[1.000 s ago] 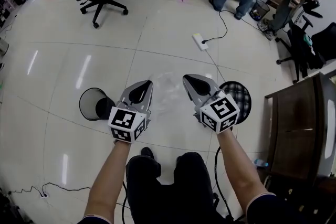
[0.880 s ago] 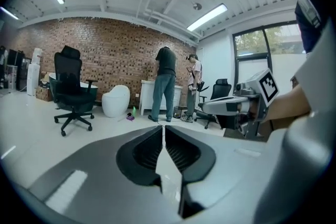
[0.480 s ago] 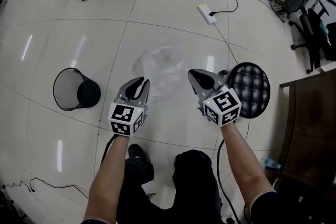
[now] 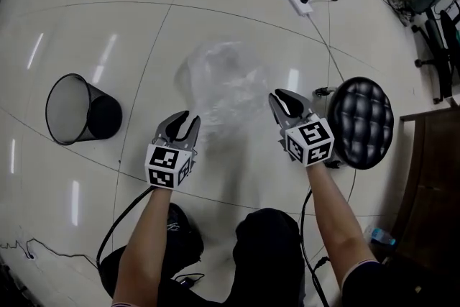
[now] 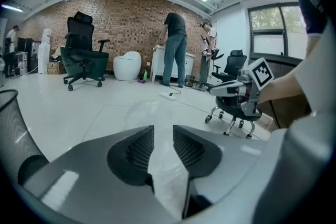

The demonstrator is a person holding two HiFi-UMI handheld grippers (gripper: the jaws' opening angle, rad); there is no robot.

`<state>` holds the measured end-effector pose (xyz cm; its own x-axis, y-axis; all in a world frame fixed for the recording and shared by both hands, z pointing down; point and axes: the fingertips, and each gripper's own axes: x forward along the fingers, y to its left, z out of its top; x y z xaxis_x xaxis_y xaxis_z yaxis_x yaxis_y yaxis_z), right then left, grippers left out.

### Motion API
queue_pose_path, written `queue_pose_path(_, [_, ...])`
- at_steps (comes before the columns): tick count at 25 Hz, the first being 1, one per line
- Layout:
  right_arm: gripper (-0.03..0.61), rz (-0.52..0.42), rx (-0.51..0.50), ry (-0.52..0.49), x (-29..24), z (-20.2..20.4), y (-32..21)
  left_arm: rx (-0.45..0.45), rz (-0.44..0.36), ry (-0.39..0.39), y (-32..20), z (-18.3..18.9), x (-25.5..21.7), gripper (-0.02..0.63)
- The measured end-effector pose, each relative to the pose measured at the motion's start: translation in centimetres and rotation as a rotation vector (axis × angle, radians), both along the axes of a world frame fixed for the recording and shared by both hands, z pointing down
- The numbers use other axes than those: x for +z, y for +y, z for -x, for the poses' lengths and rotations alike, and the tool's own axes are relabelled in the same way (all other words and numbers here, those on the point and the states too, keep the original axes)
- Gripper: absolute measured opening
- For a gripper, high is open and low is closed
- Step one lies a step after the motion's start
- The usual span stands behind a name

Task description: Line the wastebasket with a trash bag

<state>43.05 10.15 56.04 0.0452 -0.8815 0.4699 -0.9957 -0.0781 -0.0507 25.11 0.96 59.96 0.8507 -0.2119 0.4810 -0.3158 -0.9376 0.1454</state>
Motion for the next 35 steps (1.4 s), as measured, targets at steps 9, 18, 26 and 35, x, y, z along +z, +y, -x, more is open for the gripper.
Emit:
queue_pose_path(9, [0.095,0.077,0.02,-0.021,9.0,-1.7,-0.4,-0.027,0.071,-0.146,0.0,3.1,9.8,0.196])
queue_pose_path(18, [0.129,0.137,0.059,-0.025,13.2,-4.2,0.6,-0.036,0.133,-0.194,0.1,3.8,14.2,0.068])
queue_pose_path(26, [0.159,0.202,0.086,-0.069,17.2,-5.8,2.1,-0.02,0.082,-0.141,-1.5,1.7,12.1,0.011])
queue_pose_path(35, [0.19,0.309,0.119,-0.155,24.4,-6.3,2.3,-0.019,0.043,-0.158,-2.6,1.9,11.9,0.012])
